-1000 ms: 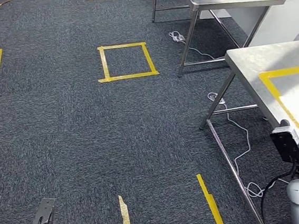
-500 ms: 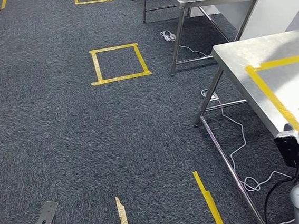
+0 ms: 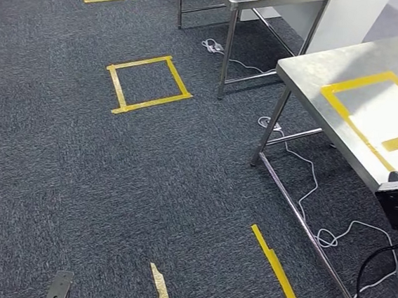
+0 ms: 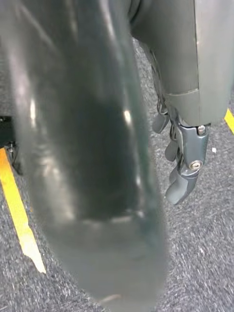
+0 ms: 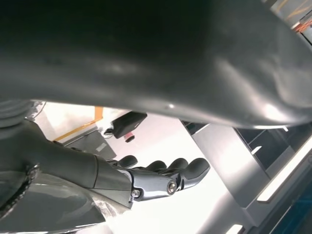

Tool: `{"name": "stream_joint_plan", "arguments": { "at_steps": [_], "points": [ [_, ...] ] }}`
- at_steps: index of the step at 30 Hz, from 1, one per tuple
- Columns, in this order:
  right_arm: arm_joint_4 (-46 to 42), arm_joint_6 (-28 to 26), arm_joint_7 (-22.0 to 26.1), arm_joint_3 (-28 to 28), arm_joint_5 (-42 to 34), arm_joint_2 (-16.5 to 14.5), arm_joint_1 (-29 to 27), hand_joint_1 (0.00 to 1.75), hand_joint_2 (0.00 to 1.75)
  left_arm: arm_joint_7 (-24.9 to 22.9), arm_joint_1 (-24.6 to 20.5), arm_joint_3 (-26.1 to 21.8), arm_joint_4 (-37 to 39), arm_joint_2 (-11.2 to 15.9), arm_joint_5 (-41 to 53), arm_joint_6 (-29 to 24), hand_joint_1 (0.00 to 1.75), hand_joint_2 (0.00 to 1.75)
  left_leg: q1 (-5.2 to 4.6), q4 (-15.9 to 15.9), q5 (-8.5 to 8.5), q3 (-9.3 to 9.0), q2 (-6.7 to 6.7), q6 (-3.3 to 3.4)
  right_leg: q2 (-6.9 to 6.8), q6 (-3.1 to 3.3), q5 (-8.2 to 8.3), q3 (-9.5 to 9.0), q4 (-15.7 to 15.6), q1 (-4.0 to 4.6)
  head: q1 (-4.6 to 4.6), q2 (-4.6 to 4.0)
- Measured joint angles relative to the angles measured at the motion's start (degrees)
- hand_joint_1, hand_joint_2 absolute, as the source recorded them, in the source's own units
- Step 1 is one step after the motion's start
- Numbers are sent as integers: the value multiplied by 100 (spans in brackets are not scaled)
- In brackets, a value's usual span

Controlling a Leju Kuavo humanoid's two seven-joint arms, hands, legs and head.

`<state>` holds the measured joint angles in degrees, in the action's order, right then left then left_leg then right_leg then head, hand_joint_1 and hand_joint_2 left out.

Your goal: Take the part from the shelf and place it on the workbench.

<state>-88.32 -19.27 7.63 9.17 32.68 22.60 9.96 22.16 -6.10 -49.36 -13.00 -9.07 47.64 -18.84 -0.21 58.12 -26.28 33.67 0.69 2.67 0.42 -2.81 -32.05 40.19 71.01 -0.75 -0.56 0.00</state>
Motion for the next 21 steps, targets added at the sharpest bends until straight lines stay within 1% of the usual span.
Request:
{"name": "stream_joint_plan", "arguments": {
  "at_steps": [1, 2, 3, 4, 6, 7, 8, 9, 10, 11, 12, 13, 14, 15, 16, 17, 18, 19, 21],
  "points": [
    [0, -8, 0, -2, 41, 0, 36, 0, 0, -1, -11, 6, 0, -4, 16, 1, 0, 0, -1, 4, -5, -6, 8, -7, -24, 7, 206, -217, -433, 0, 1, 0],
    [2, -39, 0, -8, 113, -1, 87, 0, 0, -4, -27, 16, 0, -8, 32, 1, 0, 0, -12, 12, -12, -4, 14, -21, -50, 18, 351, -445, -849, 8, 2, 0],
    [3, -105, -4, -17, 213, -2, 141, 0, 0, -12, -46, 26, -1, -14, 50, 2, 0, 0, -24, 21, -14, 3, 18, -42, -68, 37, 437, -611, -1154, 15, -3, 0],
    [7, -184, -11, -28, 324, -4, 192, 0, 0, -25, -64, 36, -1, -20, 69, 7, 0, 0, -35, 27, -13, 11, 20, -64, -80, 59, 458, -703, -1318, 25, -4, 0],
    [18, -310, -33, -58, 524, -6, 265, 0, 0, -57, -88, 57, -1, -31, 103, 22, 0, 0, -39, 26, 0, 17, 22, -115, -67, 121, 459, -716, -1348, 35, -10, 0],
    [25, -335, -55, -76, 598, -7, 304, 0, 0, -71, -95, 72, -1, -34, 117, 32, 0, 0, -34, 42, -18, 18, 17, -145, -65, 153, 471, -717, -1355, 30, -9, 0],
    [30, -345, -76, -96, 653, -7, 351, 0, 0, -78, -103, 91, -1, -36, 128, 39, 0, 0, -30, 119, -84, 45, 7, -178, -63, 189, 482, -721, -1363, 22, -15, 0],
    [35, -350, -95, -115, 691, -7, 401, 0, 0, -83, -113, 109, -1, -37, 138, 43, 0, 0, -25, 318, -217, 127, -5, -210, -63, 221, 493, -725, -1373, 11, -20, 0],
    [40, -351, -109, -134, 711, -7, 445, 0, 0, -84, -119, 122, -1, -37, 145, 44, 0, 0, -18, 631, -398, 261, -17, -237, -63, 243, 497, -727, -1376, 7, -24, 0],
    [48, -353, -110, -154, 721, -8, 475, 0, 0, -84, -122, 131, 0, -38, 149, 44, 0, 0, -13, 1038, -595, 441, -23, -254, -62, 257, 495, -726, -1376, 11, -28, 0],
    [58, -353, -109, -173, 727, -8, 490, 0, 0, -85, -120, 134, 0, -40, 150, 44, 0, 0, -8, 1422, -747, 613, -25, -263, -59, 263, 494, -725, -1375, 15, -27, 0],
    [69, -353, -109, -191, 729, -9, 497, 0, 0, -85, -117, 136, 0, -42, 150, 45, 0, 0, -7, 1653, -797, 718, -26, -263, -53, 265, 493, -726, -1373, 20, -27, 0],
    [79, -353, -109, -204, 730, -10, 501, 0, 0, -85, -115, 137, 0, -44, 150, 46, 0, 0, -7, 1680, -739, 733, -28, -254, -45, 266, 492, -728, -1371, 24, -27, 0],
    [86, -354, -109, -215, 731, -10, 506, 0, 0, -85, -115, 138, 0, -45, 150, 47, 0, 0, -8, 1469, -577, 637, -31, -236, -36, 265, 491, -733, -1369, 26, -27, 0],
    [91, -354, -109, -224, 732, -11, 514, 0, 0, -85, -116, 139, -1, -44, 150, 48, 0, 0, -12, 1087, -356, 460, -42, -208, -27, 262, 489, -739, -1368, 28, -27, 0],
    [95, -355, -109, -231, 732, -11, 522, 0, 0, -85, -119, 140, -1, -39, 150, 48, 0, 0, -19, 679, -179, 269, -66, -174, -19, 254, 484, -739, -1365, 32, -26, 0],
    [101, -357, -109, -237, 732, -11, 530, 0, 0, -85, -122, 140, -1, -35, 150, 48, 0, 0, -27, 335, -61, 117, -85, -144, -10, 241, 482, -729, -1358, 37, -24, 0],
    [108, -360, -109, -243, 732, -11, 537, 0, 0, -87, -123, 140, -1, -32, 150, 48, 0, 0, -36, 120, -8, 29, -101, -122, -4, 220, 483, -713, -1354, 40, -21, 0],
    [120, -363, -109, -260, 733, -14, 544, 0, 0, -90, -122, 142, 0, -32, 150, 49, 0, 0, -49, 10, -13, 6, -105, -97, 3, 165, 496, -687, -1360, 34, -21, 0]
  ]
}}
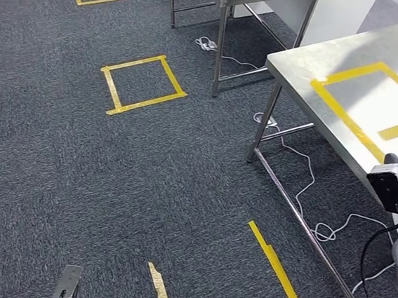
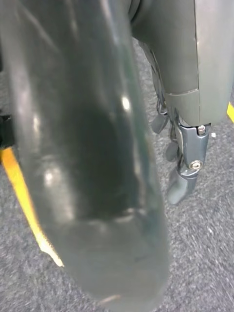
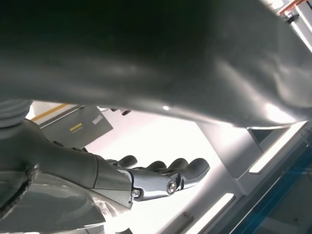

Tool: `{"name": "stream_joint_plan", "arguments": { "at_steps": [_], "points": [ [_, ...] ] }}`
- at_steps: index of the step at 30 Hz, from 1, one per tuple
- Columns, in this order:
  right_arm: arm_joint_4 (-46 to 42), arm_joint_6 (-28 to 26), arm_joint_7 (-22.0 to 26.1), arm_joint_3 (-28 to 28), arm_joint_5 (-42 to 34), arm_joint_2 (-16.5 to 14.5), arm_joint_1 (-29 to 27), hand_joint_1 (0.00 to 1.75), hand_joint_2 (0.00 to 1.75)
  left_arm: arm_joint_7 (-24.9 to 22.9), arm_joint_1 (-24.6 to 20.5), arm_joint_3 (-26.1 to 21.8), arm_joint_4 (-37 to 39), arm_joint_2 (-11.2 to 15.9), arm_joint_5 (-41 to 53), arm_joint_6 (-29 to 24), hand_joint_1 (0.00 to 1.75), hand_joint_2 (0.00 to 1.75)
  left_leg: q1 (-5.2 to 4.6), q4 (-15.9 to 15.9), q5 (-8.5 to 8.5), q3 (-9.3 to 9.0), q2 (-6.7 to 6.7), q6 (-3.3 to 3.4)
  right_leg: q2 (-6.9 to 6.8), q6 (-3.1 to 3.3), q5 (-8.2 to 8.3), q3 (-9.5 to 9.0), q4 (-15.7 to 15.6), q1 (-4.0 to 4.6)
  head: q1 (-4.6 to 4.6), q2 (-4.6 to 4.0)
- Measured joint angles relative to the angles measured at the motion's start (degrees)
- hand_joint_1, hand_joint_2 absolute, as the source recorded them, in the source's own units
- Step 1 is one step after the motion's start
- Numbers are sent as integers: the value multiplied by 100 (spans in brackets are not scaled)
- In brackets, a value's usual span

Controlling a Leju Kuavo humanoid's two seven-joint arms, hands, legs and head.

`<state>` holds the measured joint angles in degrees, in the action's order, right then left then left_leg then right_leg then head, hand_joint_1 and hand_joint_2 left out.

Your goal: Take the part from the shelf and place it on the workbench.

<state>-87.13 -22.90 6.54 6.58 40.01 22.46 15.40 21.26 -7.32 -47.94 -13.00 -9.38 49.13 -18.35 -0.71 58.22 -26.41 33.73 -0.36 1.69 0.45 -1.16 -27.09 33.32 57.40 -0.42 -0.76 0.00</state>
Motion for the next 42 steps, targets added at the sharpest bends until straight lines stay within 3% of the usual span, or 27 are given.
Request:
{"name": "stream_joint_plan", "arguments": {
  "at_steps": [2, 3, 6, 7, 8, 9, 11, 13, 16, 18, 21, 23, 24, 25, 26, 28, 29, 31, 33, 34, 36, 38, 39, 40, 42],
  "points": [
    [4, -3, 0, -19, -1, -2, 11, 0, 0, -2, -2, 1, -1, -2, 0, 0, 0, 0, 16, -54, 35, -20, 12, 50, -5, -57, -58, 48, 49, -15, 3, 0],
    [8, -4, -1, -27, -1, -2, 25, 0, 0, -2, -8, 2, -1, -3, 0, -1, 0, 0, 26, -85, 53, -32, 19, 78, -8, -84, -161, 125, 200, -17, 11, 0],
    [34, -4, -14, -60, 16, -2, 44, 0, 0, -10, -13, 10, -1, -14, 15, 1, 0, 0, 30, -107, 68, -36, 30, 111, -14, -147, -642, 621, 1242, -29, 24, 0],
    [43, -4, -20, -75, 31, -3, 37, 0, 0, -22, -6, 18, 0, -16, 35, 1, 0, 0, 29, -106, 67, -36, 30, 112, -15, -165, -714, 763, 1521, -33, 21, 0],
    [48, -3, -28, -89, 49, -3, 32, 0, 0, -42, 2, 28, 0, -15, 63, 1, 0, 0, 31, -103, 65, -37, 27, 111, -15, -180, -677, 810, 1596, -38, 22, 0],
    [48, -5, -40, -101, 65, -4, 28, 0, 0, -63, 10, 40, 0, -13, 92, 1, 0, 0, 34, -99, 62, -42, 19, 106, -15, -190, -535, 740, 1436, -47, 22, 0],
    [15, -25, -70, -111, 81, -4, 3, 0, 87, -92, 20, 72, -1, -11, 145, -3, 0, 0, 40, -83, 46, -48, -16, 77, 24, -207, -157, 354, 662, -78, 22, 0],
    [-41, -63, -90, -108, 82, -4, -53, 0, 175, -98, 21, 107, -1, -11, 179, -14, 0, 0, 30, -43, 35, -22, -65, 25, 89, -187, -7, 39, 89, -88, 23, 0],
    [-97, -114, -79, -105, 84, -5, -123, 0, 175, -110, 32, 139, 0, -13, 204, -29, 0, 0, 29, -12, 36, 19, -123, -50, 66, -95, -25, -23, 16, -75, 22, 0],
    [-111, -131, -51, -114, 98, -11, -88, 0, 175, -135, 24, 158, 0, -14, 242, -30, 0, 0, 35, 156, -91, 87, -106, -105, 11, -19, -18, -33, 8, -84, 11, 0],
    [-105, -171, 3, -132, 126, -45, 14, 0, 175, -221, -9, 215, 0, -14, 305, -30, 0, 0, 50, 1148, -575, 543, -43, -167, -92, 63, -24, -42, 5, -73, -7, 0],
    [-85, -195, 15, -154, 137, -89, 52, 0, 175, -266, -6, 250, 0, -15, 323, -29, 0, 0, 55, 1628, -677, 778, -35, -175, -166, 79, -33, -46, 9, -59, -7, 0],
    [-69, -204, 15, -167, 138, -111, 73, 0, 175, -276, -2, 263, 0, -15, 329, -29, 0, 0, 54, 1562, -571, 753, -28, -168, -203, 83, -38, -50, 12, -54, -6, 0],
    [-53, -214, 15, -184, 140, -130, 106, 0, 175, -281, -3, 275, 0, -13, 336, -29, 0, 0, 53, 1287, -384, 626, -7, -152, -239, 83, -42, -56, 14, -51, -7, 0],
    [-37, -225, 16, -200, 142, -146, 148, 0, 175, -284, -9, 285, 0, -9, 345, -29, 0, 0, 45, 898, -182, 442, 62, -125, -273, 77, -47, -61, 15, -46, -7, 0],
    [-13, -250, 16, -225, 140, -164, 222, 0, 175, -285, -38, 301, 0, -2, 368, -29, 0, 0, 10, 240, 36, 141, 210, -76, -340, 40, -64, -56, 31, -15, -9, 0],
    [-2, -260, 16, -233, 138, -169, 243, 0, 175, -286, -51, 310, 0, 0, 379, -29, 0, 0, -5, 91, 51, 85, 249, -57, -381, 16, -71, -50, 35, 0, -7, 0],
    [19, -274, 18, -255, 134, -182, 263, 0, 175, -294, -57, 327, 0, 2, 402, -30, 0, 0, -11, 34, 41, 91, 184, -13, -470, -33, -78, -53, 23, 12, -3, 0],
    [32, -285, 19, -283, 133, -193, 282, 0, 175, -304, -46, 339, 0, 7, 420, -37, 0, 0, 7, -11, 74, 79, 95, 47, -400, -85, -183, -3, 124, -5, 4, 0],
    [37, -292, 19, -293, 132, -195, 295, 0, 175, -307, -47, 348, 0, 8, 423, -43, 0, 0, 20, -30, 91, 72, 52, 75, -307, -106, -309, 92, 322, -14, 15, 0],
    [51, -302, 18, -312, 130, -197, 312, 0, 175, -316, -52, 373, 0, 2, 431, -51, 0, 0, 29, -34, 103, 76, -38, 99, -123, -129, -644, 437, 1032, -27, 31, 0],
    [72, -304, 17, -334, 129, -200, 312, 0, 175, -326, -45, 395, 0, -3, 437, -52, 0, 0, 27, -29, 103, 77, -142, 102, -72, -141, -781, 741, 1591, -27, 32, 0],
    [81, -304, 17, -345, 129, -202, 312, 0, 175, -330, -41, 402, 0, -1, 438, -54, 0, 0, 27, -25, 103, 74, -198, 101, -62, -143, -691, 761, 1582, -29, 33, 0],
    [86, -304, 17, -353, 129, -204, 316, 0, 175, -333, -39, 409, 0, 0, 440, -56, 0, 0, 30, -21, 101, 68, -259, 98, -46, -141, -504, 670, 1348, -34, 32, 0],
    [89, -304, 17, -360, 129, -205, 328, 0, 175, -337, -41, 417, 0, 1, 445, -58, 0, 0, 28, -1, 89, 69, -374, 73, 118, -142, -129, 314, 592, -63, 32, 0]
  ]
}}
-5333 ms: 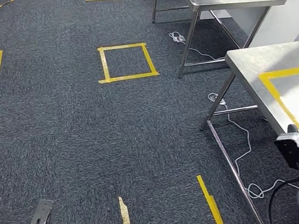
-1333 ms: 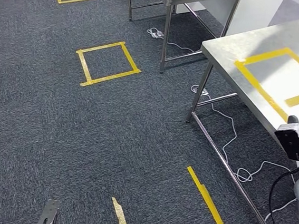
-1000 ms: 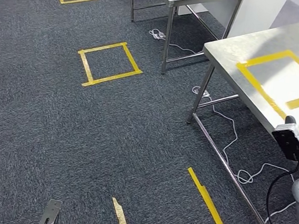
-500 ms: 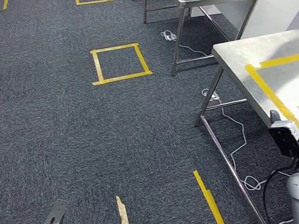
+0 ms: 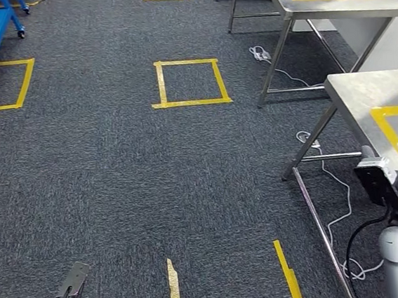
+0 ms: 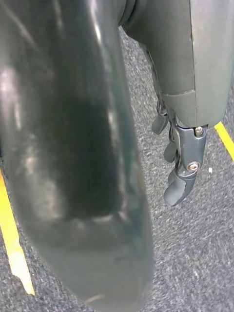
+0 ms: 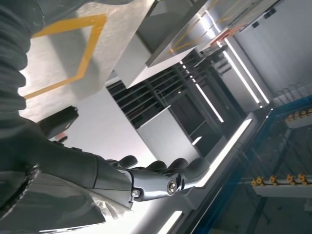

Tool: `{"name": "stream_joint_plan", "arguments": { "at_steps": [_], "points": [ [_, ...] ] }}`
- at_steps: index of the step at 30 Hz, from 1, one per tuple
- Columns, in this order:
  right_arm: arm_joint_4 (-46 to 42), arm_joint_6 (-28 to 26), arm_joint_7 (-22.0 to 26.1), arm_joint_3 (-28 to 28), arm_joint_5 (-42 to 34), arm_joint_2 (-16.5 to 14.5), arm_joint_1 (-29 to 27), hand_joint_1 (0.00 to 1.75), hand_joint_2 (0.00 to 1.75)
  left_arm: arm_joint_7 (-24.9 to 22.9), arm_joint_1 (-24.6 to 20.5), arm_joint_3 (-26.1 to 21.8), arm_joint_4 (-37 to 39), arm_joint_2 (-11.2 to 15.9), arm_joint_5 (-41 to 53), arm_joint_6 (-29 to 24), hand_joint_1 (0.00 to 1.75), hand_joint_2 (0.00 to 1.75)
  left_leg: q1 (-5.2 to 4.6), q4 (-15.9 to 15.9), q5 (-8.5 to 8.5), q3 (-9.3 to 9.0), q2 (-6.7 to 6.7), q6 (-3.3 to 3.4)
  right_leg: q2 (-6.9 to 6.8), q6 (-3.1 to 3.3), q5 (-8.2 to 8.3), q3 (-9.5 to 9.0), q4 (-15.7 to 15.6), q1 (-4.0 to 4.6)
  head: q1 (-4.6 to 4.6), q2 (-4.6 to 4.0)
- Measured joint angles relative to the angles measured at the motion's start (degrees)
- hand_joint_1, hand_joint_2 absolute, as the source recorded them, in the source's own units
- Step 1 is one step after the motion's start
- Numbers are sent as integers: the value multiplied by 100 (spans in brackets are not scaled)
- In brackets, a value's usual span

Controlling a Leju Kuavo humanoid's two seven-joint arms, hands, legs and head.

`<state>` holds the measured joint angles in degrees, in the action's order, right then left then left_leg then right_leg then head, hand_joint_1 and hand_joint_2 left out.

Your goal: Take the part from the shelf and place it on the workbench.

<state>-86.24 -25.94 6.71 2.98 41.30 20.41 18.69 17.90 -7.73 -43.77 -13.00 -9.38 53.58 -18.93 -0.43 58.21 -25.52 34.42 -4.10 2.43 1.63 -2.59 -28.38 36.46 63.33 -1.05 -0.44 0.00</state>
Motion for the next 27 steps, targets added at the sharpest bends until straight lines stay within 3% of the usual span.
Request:
{"name": "stream_joint_plan", "arguments": {
  "at_steps": [2, 3, 5, 7, 9, 11, 12, 14, 16, 18, 20, 22, 24, 26, 27],
  "points": [
    [3, -4, 2, -3, 0, -1, 8, 0, 175, -5, -4, 4, 0, 1, 9, -1, 0, 0, 0, 31, 3, 44, -111, -52, 158, 13, 103, -238, -453, -21, -5, 0],
    [6, -6, 2, -9, 0, -2, 9, 0, 175, -13, 0, 5, 0, 3, 18, -1, 0, 0, 4, 40, 14, 70, -164, -82, 169, 30, 74, -272, -493, -17, -7, 0],
    [11, -9, 3, -23, 2, -8, 20, 0, 175, -39, 22, 7, 0, 11, 45, -4, 0, 0, 14, 60, 12, 100, -221, -138, 65, 83, 78, -284, -511, -16, -9, 0],
    [10, -10, 3, -33, 5, -14, 41, 0, 175, -62, 34, 21, 0, 18, 84, -7, 0, 0, 1, 316, -162, 211, -27, -191, -56, 155, 78, -313, -527, -22, -31, 0],
    [9, -10, 4, -40, 12, -15, 47, 0, 175, -68, 33, 43, 0, 20, 116, -8, 0, 0, 2, 1006, -518, 526, 252, -231, -187, 206, 65, -330, -530, -4, -53, 0],
    [10, -8, 2, -50, 22, -17, 46, 0, 175, -71, 44, 54, 0, 18, 128, -4, 0, 0, 10, 1641, -738, 823, 344, -240, -312, 224, 54, -336, -529, 17, -54, 0],
    [10, -6, 1, -56, 28, -18, 47, 0, 175, -75, 51, 56, 0, 17, 134, -3, 0, 0, 10, 1695, -699, 847, 357, -231, -373, 229, 48, -341, -529, 26, -55, 0],
    [10, -3, 0, -67, 38, -20, 52, 0, 175, -83, 60, 63, 0, 22, 149, -2, 0, 0, -5, 1160, -352, 576, 426, -182, -488, 229, 30, -366, -529, 43, -53, 0],
    [10, -2, 0, -78, 47, -20, 68, 0, 175, -91, 54, 83, 0, 33, 162, -3, 0, 0, -69, 395, -83, 190, 678, -109, -592, 207, 3, -392, -524, 67, -52, 0],
    [12, -1, 4, -92, 58, -21, 88, 0, 175, -108, 44, 115, 0, 39, 185, -3, 0, 0, -130, 79, -50, 54, 826, -60, -697, 170, -16, -400, -525, 91, -49, 0],
    [11, -5, 23, -113, 71, -28, 103, 0, 175, -127, 50, 138, 0, 41, 213, -3, 0, 0, -127, 42, -28, 65, 722, -19, -783, 119, -37, -411, -534, 94, -48, 0],
    [8, -17, 67, -143, 83, -38, 110, 0, 175, -141, 56, 149, 0, 46, 235, -4, 0, 0, -95, 0, 8, 53, 600, 38, -591, 66, -168, -347, -390, 68, -41, 0],
    [6, -31, 99, -167, 88, -44, 107, 0, 175, -148, 46, 164, 0, 42, 249, -2, 0, 0, -73, -19, 29, 45, 473, 77, -282, 32, -479, -60, 205, 45, -22, 0],
    [8, -38, 103, -181, 87, -46, 85, 0, 175, -149, 45, 184, 0, 31, 266, 0, 0, 0, -71, -16, 30, 45, 332, 88, -185, 16, -734, 321, 938, 44, -12, 0],
    [8, -38, 107, -187, 86, -48, 75, 0, 175, -151, 49, 192, 0, 29, 276, -1, 0, 0, -71, -13, 30, 42, 260, 89, -177, 14, -726, 426, 1093, 44, -13, 0]
  ]
}}
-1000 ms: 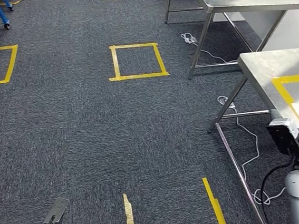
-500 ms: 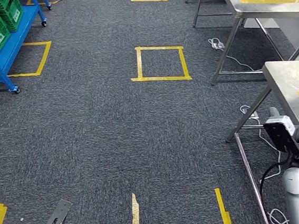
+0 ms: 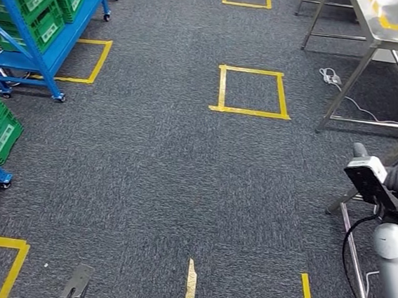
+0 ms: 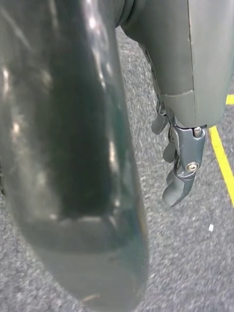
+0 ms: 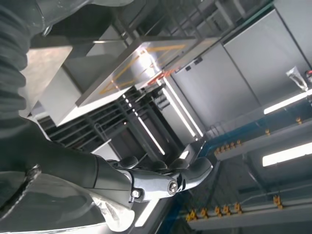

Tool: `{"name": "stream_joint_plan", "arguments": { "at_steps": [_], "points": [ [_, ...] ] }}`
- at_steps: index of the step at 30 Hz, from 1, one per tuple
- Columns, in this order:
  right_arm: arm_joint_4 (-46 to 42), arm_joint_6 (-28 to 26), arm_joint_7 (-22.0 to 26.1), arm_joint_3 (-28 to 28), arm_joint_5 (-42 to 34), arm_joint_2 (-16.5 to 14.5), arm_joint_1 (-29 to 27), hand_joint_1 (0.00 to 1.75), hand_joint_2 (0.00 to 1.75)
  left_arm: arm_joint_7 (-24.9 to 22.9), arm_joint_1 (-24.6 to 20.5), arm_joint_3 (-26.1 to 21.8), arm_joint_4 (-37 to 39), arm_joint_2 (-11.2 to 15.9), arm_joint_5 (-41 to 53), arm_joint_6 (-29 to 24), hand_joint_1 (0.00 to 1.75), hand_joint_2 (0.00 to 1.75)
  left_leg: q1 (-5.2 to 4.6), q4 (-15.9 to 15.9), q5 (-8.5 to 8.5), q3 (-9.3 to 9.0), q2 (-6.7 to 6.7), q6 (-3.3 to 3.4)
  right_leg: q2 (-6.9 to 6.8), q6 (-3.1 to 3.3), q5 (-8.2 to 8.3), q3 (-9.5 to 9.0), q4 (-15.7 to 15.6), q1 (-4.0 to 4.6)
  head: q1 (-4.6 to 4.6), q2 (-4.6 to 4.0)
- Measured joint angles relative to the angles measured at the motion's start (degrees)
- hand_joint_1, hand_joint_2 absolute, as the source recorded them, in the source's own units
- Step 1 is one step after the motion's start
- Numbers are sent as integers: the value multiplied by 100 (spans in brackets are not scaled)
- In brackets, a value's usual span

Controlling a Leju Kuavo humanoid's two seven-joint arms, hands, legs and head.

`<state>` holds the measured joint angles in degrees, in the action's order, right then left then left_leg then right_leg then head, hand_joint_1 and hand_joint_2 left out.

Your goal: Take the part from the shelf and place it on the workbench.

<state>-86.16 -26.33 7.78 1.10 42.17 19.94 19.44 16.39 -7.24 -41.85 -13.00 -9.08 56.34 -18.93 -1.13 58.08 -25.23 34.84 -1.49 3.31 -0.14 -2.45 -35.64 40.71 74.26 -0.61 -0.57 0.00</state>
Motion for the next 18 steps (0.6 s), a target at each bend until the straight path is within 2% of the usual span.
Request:
{"name": "stream_joint_plan", "arguments": {
  "at_steps": [1, 2, 4, 5, 6, 8, 9, 11, 12, 13, 14, 15, 16, 17, 18],
  "points": [
    [1, -1, 6, -5, -2, -1, -4, 0, 175, -2, 4, 6, 0, 2, 9, 0, 0, 0, 0, 3, 0, -7, -71, -1, 8, 5, 124, -6, -76, -2, 0, 0],
    [1, -1, 15, -9, -3, -1, 0, 0, 175, -6, 6, 14, 0, 3, 20, 2, 0, 0, 1, 7, -2, -18, -142, -3, 37, 14, 344, -126, -380, -6, 0, 0],
    [0, -1, 49, -17, -7, -1, 25, 0, 175, -14, 1, 36, 0, 1, 45, 8, 0, 0, -1, 27, -9, -21, -273, -25, 234, 36, 725, -481, -1163, -29, -3, 0],
    [0, -4, 64, -22, -8, -2, 39, 0, 175, -19, -2, 48, 0, 1, 54, 11, 0, 0, 0, 41, -5, 1, -329, -47, 329, 46, 807, -620, -1437, -37, -2, 0],
    [-1, -9, 79, -28, -9, -4, 46, 0, 175, -22, -1, 57, 0, 2, 60, 13, 0, 0, 7, 50, 4, 28, -382, -74, 393, 53, 812, -687, -1565, -40, -5, 0],
    [-2, -19, 88, -45, -8, -11, 57, 0, 175, -28, 14, 73, 0, 6, 62, 15, 0, 0, 25, 57, 22, 75, -476, -137, 337, 78, 793, -728, -1620, -35, -6, 0],
    [-2, -21, 91, -54, -7, -16, 63, 0, 175, -32, 25, 81, 0, 8, 63, 16, 0, 0, 25, 82, -3, 90, -441, -169, 281, 104, 801, -741, -1640, -38, -10, 0],
    [-6, -22, 94, -68, -5, -22, 81, 0, 175, -38, 27, 94, 0, 10, 66, 16, 0, 0, 18, 391, -211, 227, -209, -232, 149, 170, 808, -781, -1676, -48, -26, 0],
    [-7, -22, 95, -72, -5, -24, 85, 0, 175, -39, 23, 98, 0, 10, 67, 16, 0, 0, 25, 707, -382, 370, -61, -259, 81, 195, 802, -794, -1679, -40, -32, 0],
    [-9, -23, 96, -76, -5, -25, 87, 0, 175, -39, 20, 101, 0, 10, 68, 16, 0, 0, 41, 1101, -562, 553, 24, -284, 10, 213, 792, -799, -1678, -33, -39, 0],
    [-9, -23, 96, -80, -5, -27, 85, 0, 175, -40, 22, 102, 0, 10, 68, 17, 0, 0, 60, 1448, -689, 717, 62, -305, -59, 222, 784, -803, -1676, -28, -38, 0],
    [-9, -22, 97, -85, -6, -29, 83, 0, 175, -44, 29, 102, 0, 10, 69, 20, 0, 0, 78, 1649, -724, 812, 79, -322, -127, 225, 776, -807, -1675, -25, -38, 0],
    [-9, -17, 100, -89, -10, -31, 82, 0, 175, -50, 36, 102, 0, 10, 69, 22, 0, 0, 93, 1640, -655, 807, 92, -334, -192, 223, 769, -813, -1674, -24, -39, 0],
    [-9, -1, 104, -92, -21, -33, 83, 0, 175, -56, 41, 102, 0, 10, 70, 23, 0, 0, 103, 1402, -490, 685, 117, -338, -251, 216, 759, -826, -1673, -24, -38, 0],
    [-10, 26, 111, -96, -39, -33, 84, 0, 175, -61, 43, 102, 0, 11, 71, 25, 0, 0, 107, 1009, -284, 482, 185, -332, -308, 203, 744, -845, -1673, -23, -39, 0]
  ]
}}
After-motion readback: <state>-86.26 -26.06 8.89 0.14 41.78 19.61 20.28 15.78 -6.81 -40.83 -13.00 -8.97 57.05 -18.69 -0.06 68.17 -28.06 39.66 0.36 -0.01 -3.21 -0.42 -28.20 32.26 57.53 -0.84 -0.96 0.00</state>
